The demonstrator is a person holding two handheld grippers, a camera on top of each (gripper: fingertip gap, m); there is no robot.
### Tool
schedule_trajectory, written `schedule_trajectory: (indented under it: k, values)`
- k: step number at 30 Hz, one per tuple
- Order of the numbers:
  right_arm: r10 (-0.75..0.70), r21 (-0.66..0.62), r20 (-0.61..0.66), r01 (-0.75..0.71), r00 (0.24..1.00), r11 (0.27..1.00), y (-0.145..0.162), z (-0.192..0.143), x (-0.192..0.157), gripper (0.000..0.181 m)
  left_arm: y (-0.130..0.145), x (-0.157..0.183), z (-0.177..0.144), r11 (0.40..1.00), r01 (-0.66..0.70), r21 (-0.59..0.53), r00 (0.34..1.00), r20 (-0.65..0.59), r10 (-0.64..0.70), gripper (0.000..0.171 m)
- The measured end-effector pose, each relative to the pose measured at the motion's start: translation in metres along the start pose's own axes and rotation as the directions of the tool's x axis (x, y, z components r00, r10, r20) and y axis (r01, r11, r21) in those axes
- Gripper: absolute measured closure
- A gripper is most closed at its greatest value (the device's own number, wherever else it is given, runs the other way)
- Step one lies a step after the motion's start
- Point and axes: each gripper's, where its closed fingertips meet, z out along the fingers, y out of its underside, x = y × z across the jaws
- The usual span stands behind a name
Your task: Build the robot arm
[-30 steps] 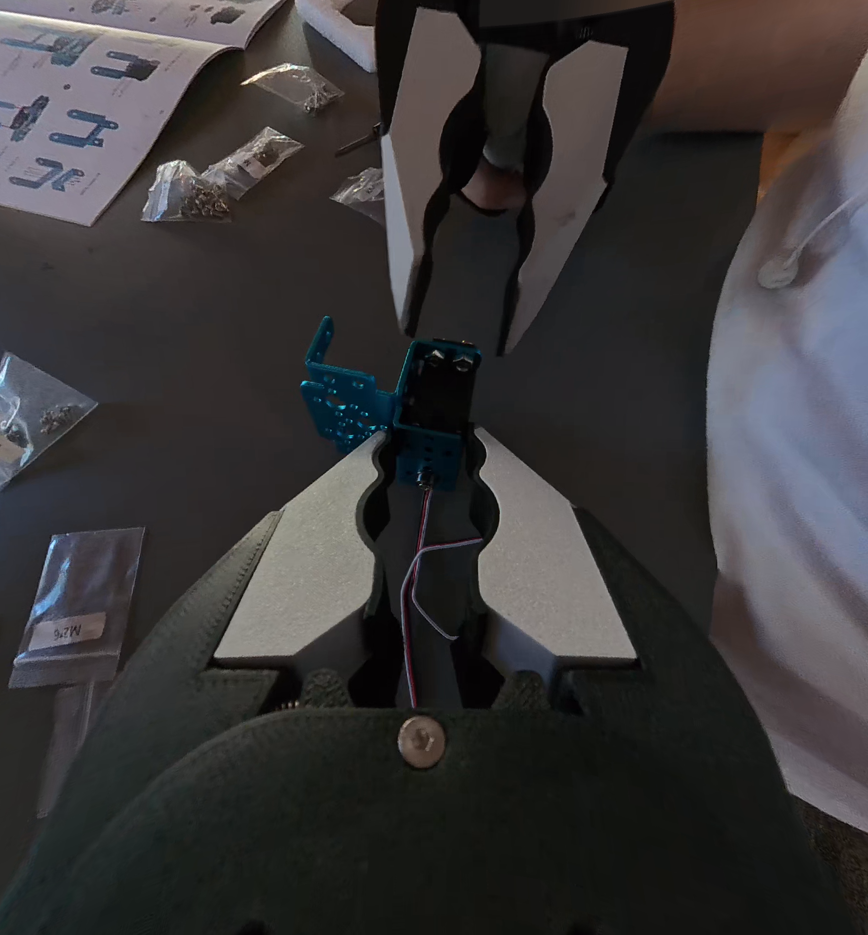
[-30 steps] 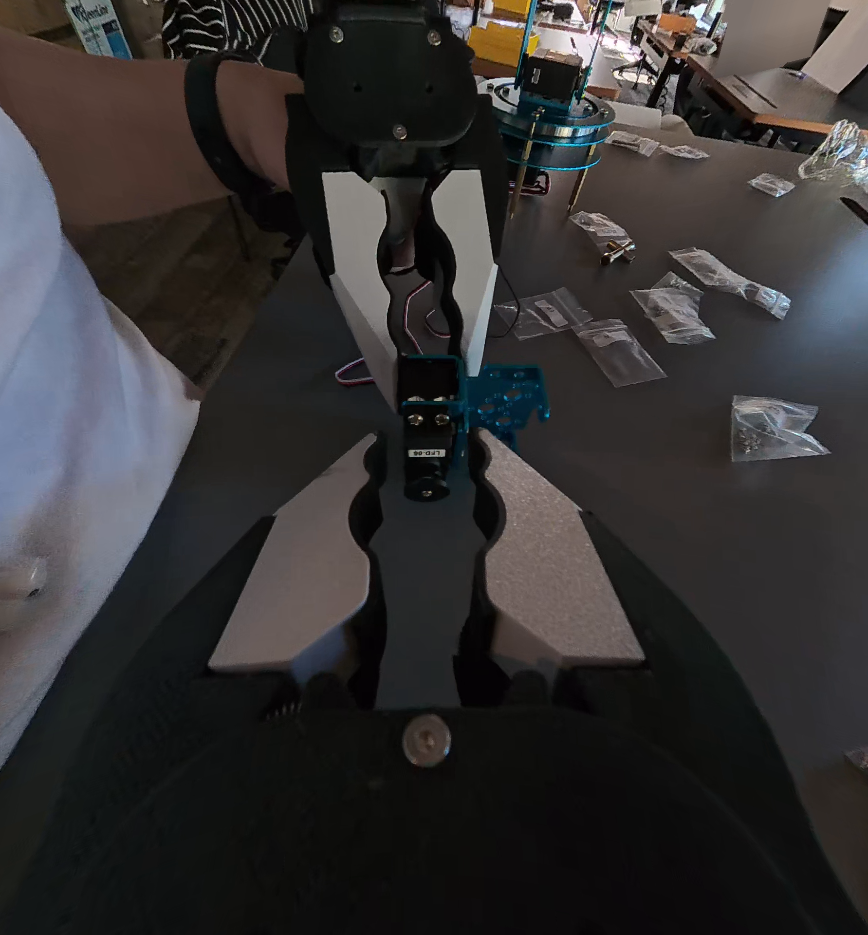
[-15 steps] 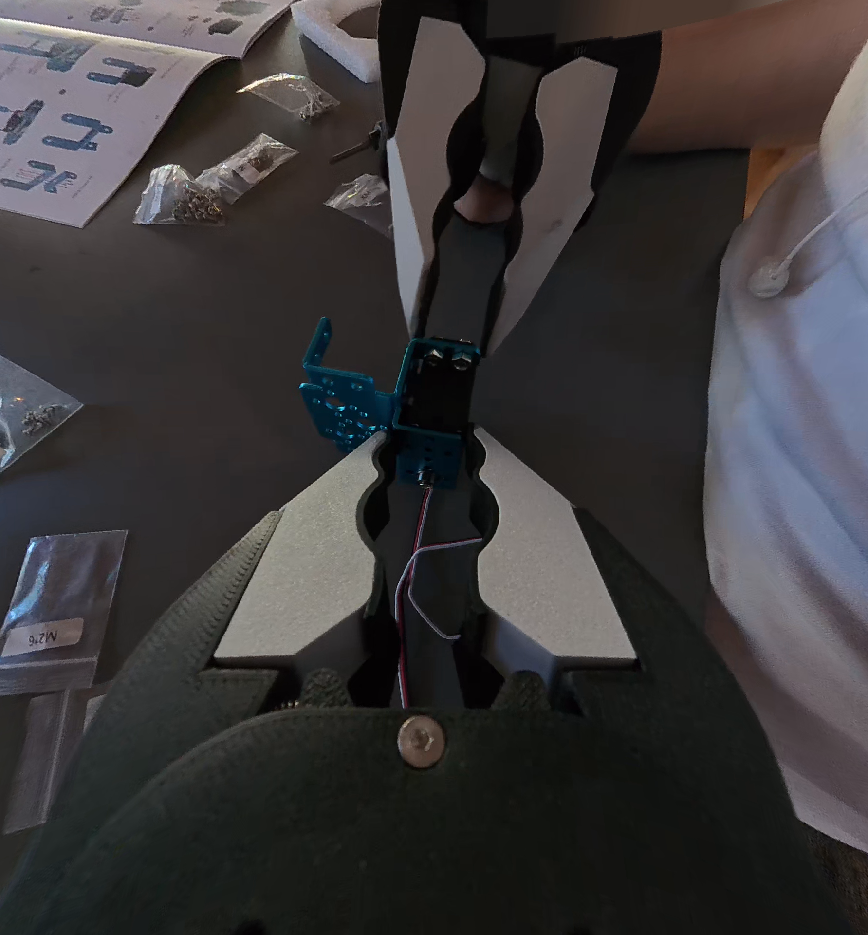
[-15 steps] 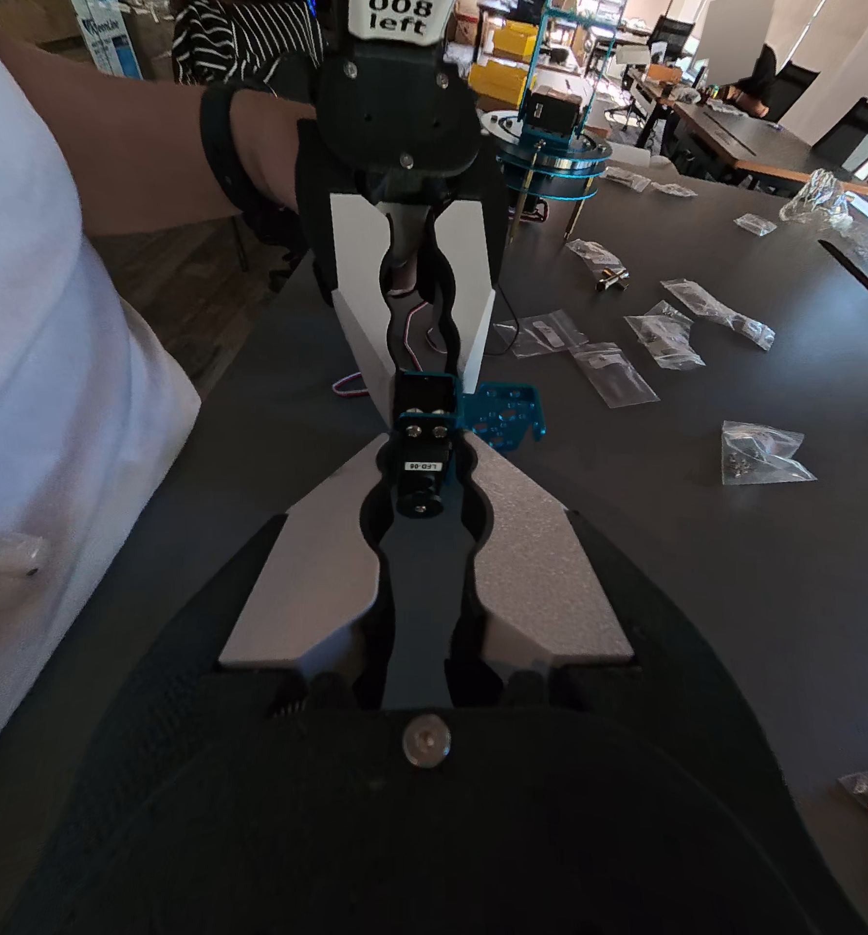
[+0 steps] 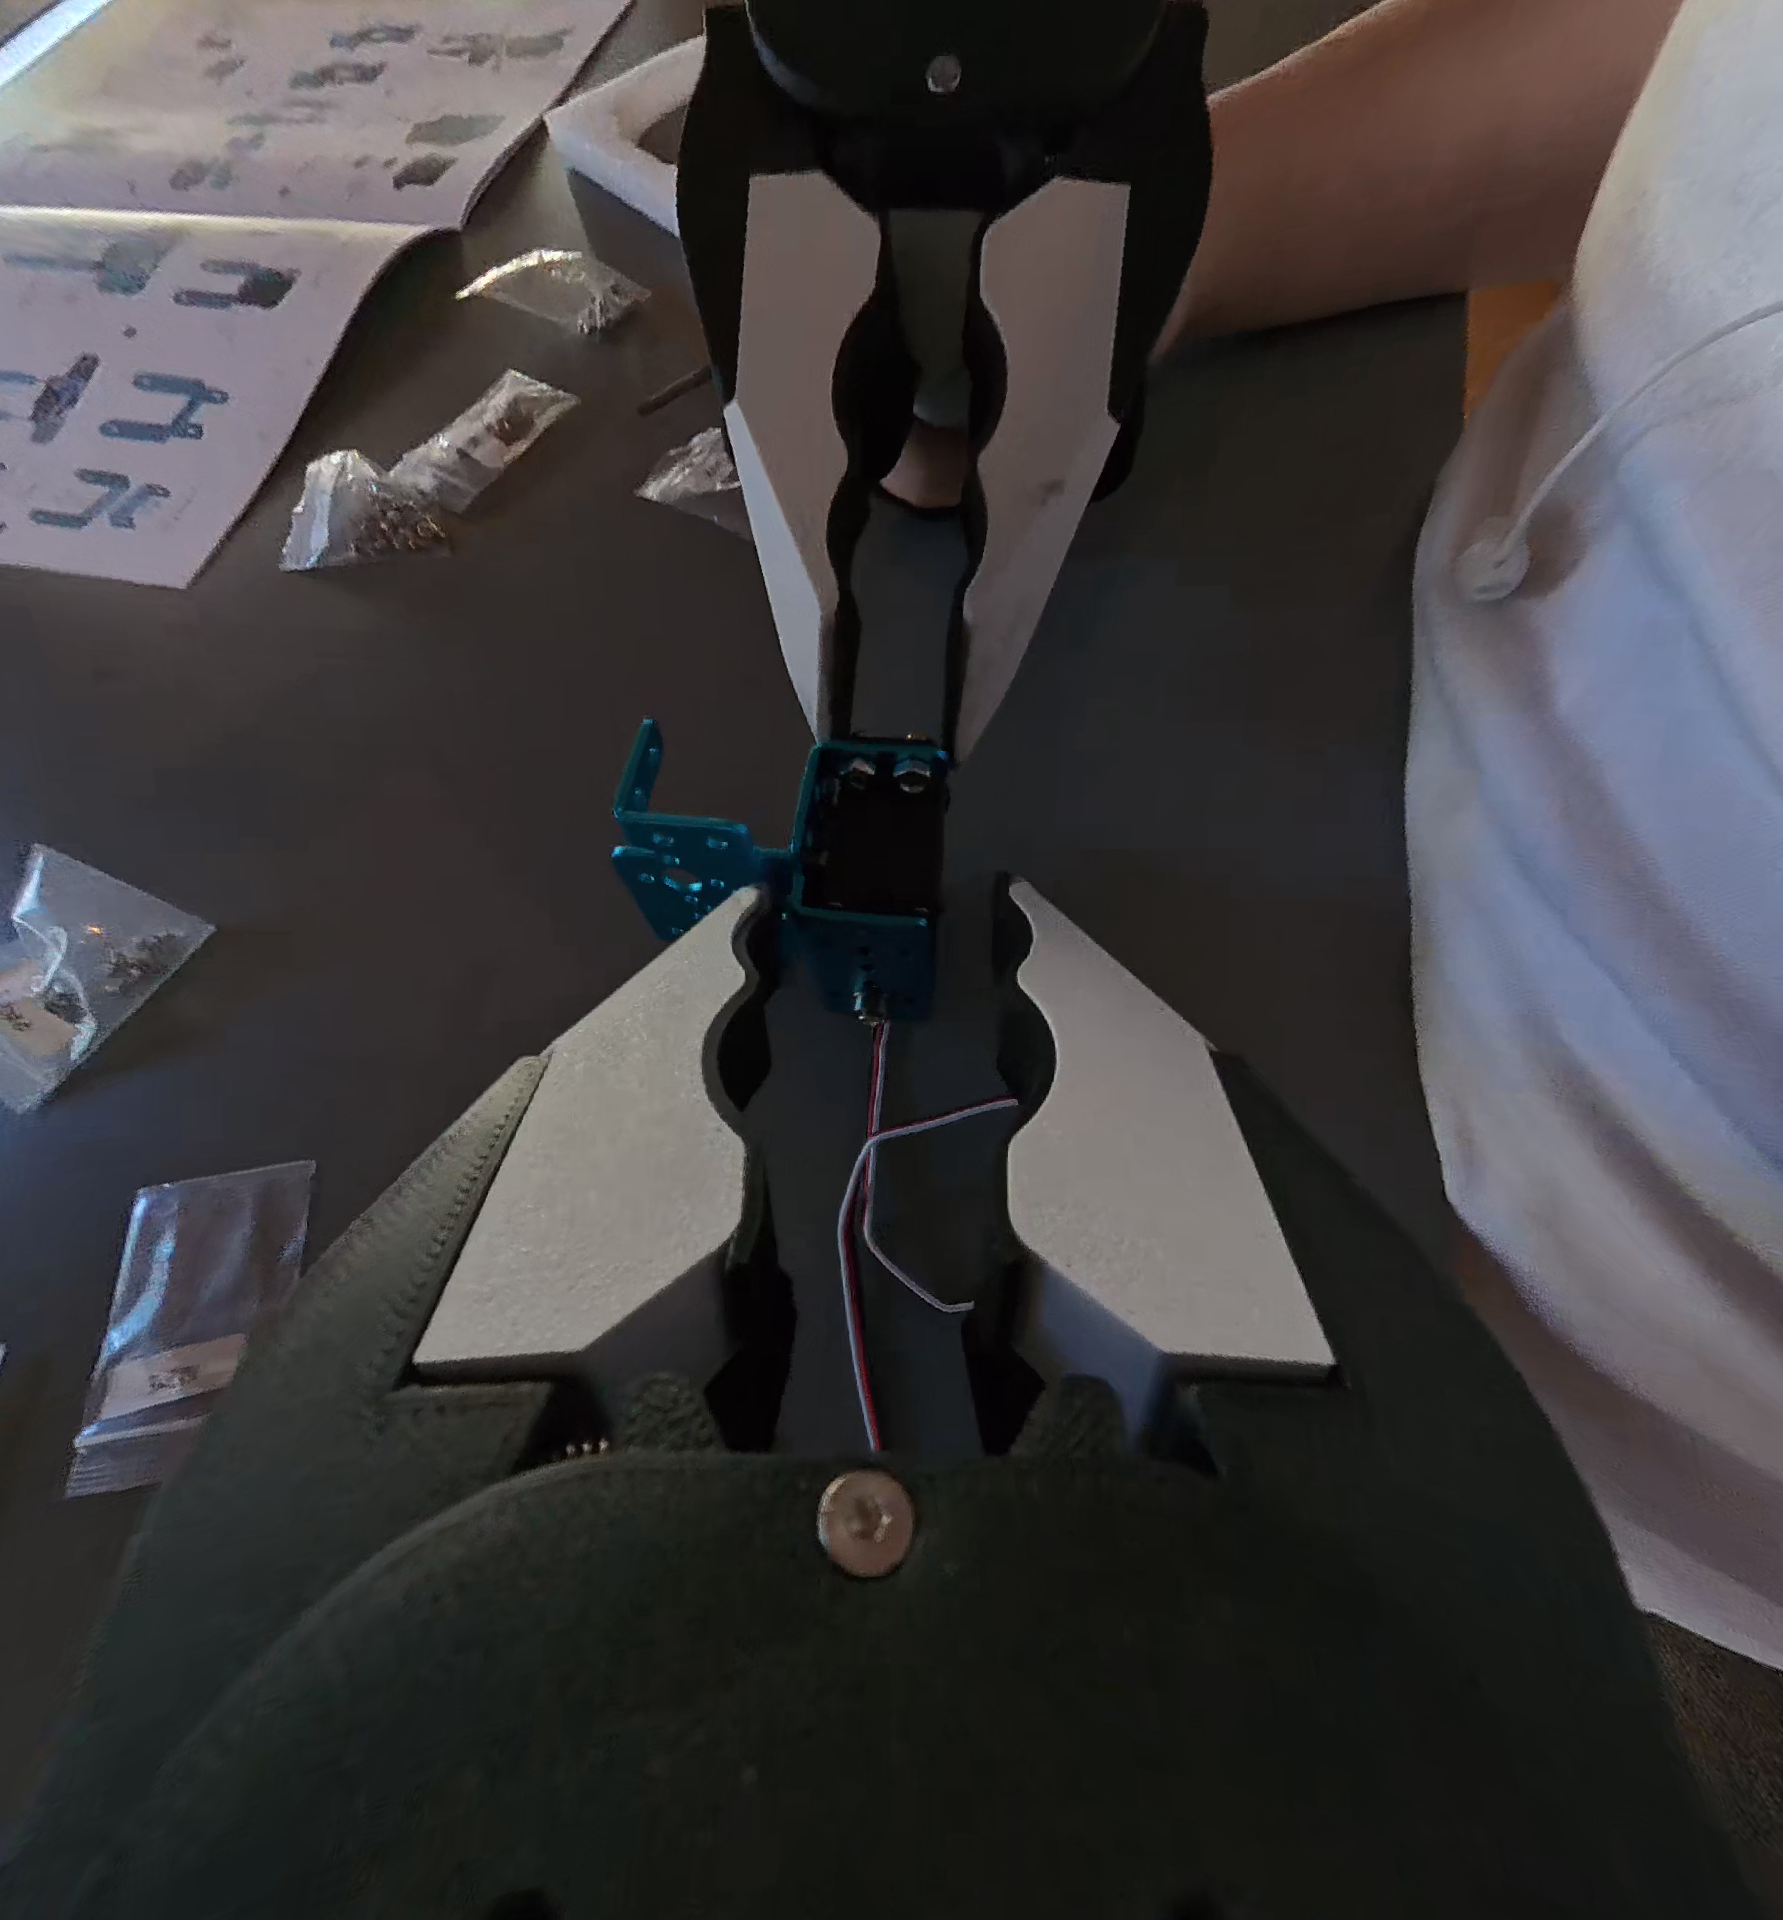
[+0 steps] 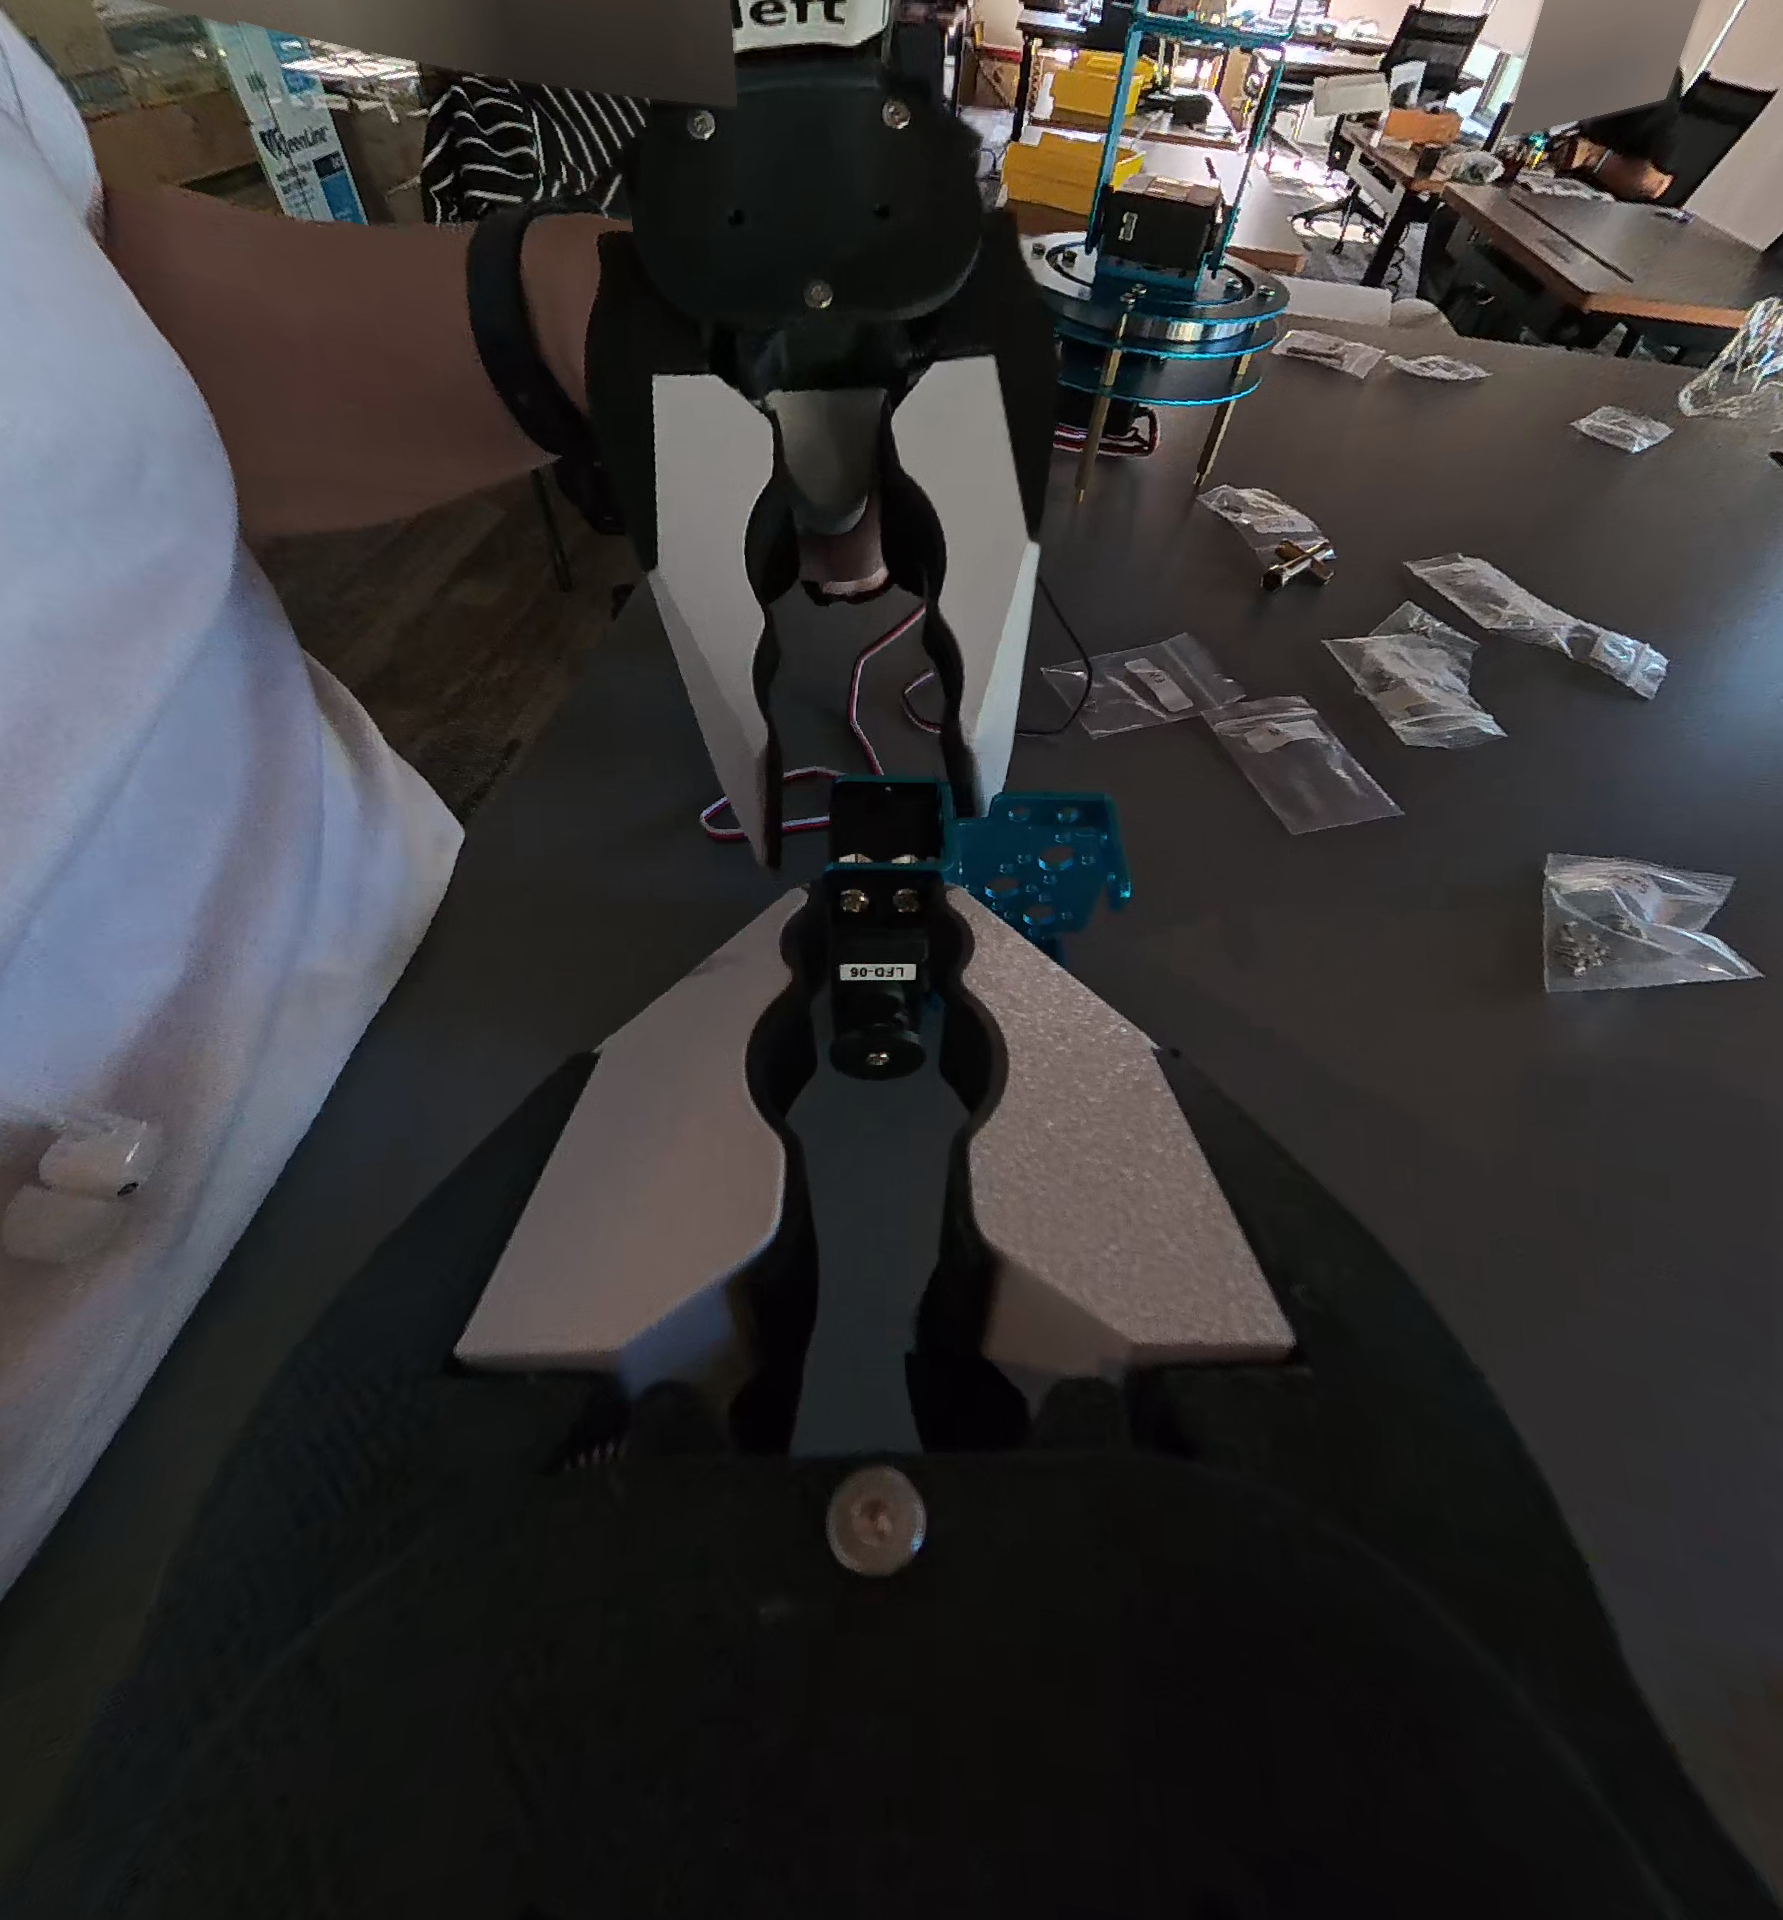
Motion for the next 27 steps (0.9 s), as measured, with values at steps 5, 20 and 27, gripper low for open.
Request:
schedule_trajectory:
  k: [5, 20, 27]
  values:
    - [-0.011, 0.000, 0.009, 0.011, 1.000, 1.000, 0.000, 0.000, 0.000, 0.164, -0.002, -0.003, -0.003, 0.999, -0.033, -0.006, 0.999, -0.003, 0.033, 0.145]
    - [-0.010, 0.005, 0.034, 0.010, 0.999, 1.000, 0.000, 0.000, 0.001, 0.164, -0.001, -0.004, -0.003, 0.992, 0.026, 0.127, 1.000, -0.005, -0.026, 0.145]
    - [0.139, -0.001, 0.090, -0.140, 0.986, 0.990, 0.002, -0.003, 0.010, 0.164, 0.009, -0.013, 0.003, 0.997, 0.067, 0.047, 0.998, 0.006, -0.068, 0.135]
